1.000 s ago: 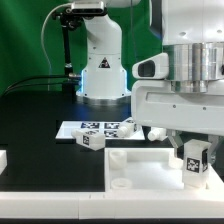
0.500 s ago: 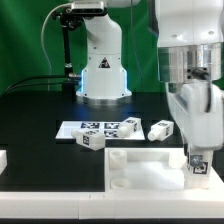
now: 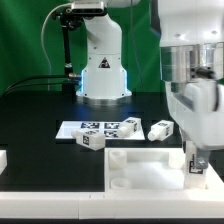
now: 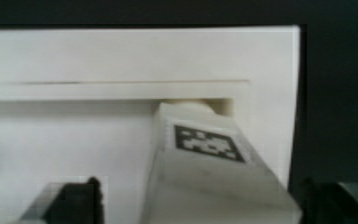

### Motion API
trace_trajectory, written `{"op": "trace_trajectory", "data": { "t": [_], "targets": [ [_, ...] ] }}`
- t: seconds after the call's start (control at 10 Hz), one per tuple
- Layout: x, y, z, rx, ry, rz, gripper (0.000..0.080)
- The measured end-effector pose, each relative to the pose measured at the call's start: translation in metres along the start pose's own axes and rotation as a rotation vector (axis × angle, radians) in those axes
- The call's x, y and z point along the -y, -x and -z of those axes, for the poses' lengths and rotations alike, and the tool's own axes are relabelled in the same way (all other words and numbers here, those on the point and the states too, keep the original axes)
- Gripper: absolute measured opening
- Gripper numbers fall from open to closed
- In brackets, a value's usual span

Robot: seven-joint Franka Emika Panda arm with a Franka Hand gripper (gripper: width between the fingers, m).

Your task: Assemble one leg

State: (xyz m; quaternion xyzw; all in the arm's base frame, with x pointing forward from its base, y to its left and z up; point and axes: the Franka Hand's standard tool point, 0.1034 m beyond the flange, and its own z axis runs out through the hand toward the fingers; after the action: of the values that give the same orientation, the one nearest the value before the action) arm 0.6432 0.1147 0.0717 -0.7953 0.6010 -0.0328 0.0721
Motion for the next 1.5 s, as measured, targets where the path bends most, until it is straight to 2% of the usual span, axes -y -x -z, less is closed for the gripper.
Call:
{"op": "trace_trajectory", "data": {
  "t": [0.1, 0.2, 0.5, 0.6, 0.8, 0.9, 1.1, 1.2, 1.3, 1.5],
  "targets": [
    [0.001, 0.008, 0.000, 0.005, -0.011, 0.126, 0.0625],
    [-0.003, 0.013, 0.002, -0.009, -0.032, 0.124, 0.0642],
    [-0.005, 0.010, 0.001, -0.018, -0.022, 0.325, 0.0649],
    [-0.004, 0.007, 0.002, -0.037, -0.007, 0.550, 0.0649],
    [0.002, -0.006, 0.004, -0.051, -0.001, 0.879, 0.0649],
    [0.001, -0.006, 0.004, -0.050, -0.001, 0.850, 0.0610],
    [0.001, -0.006, 0.003, -0.049, -0.002, 0.805, 0.0337],
    [0.001, -0.007, 0.003, -0.049, -0.002, 0.755, 0.0337],
    [0.000, -0.008, 0.003, -0.050, -0.003, 0.666, 0.0287],
    [-0.001, -0.011, 0.003, -0.049, -0.003, 0.487, 0.0287]
  ]
}}
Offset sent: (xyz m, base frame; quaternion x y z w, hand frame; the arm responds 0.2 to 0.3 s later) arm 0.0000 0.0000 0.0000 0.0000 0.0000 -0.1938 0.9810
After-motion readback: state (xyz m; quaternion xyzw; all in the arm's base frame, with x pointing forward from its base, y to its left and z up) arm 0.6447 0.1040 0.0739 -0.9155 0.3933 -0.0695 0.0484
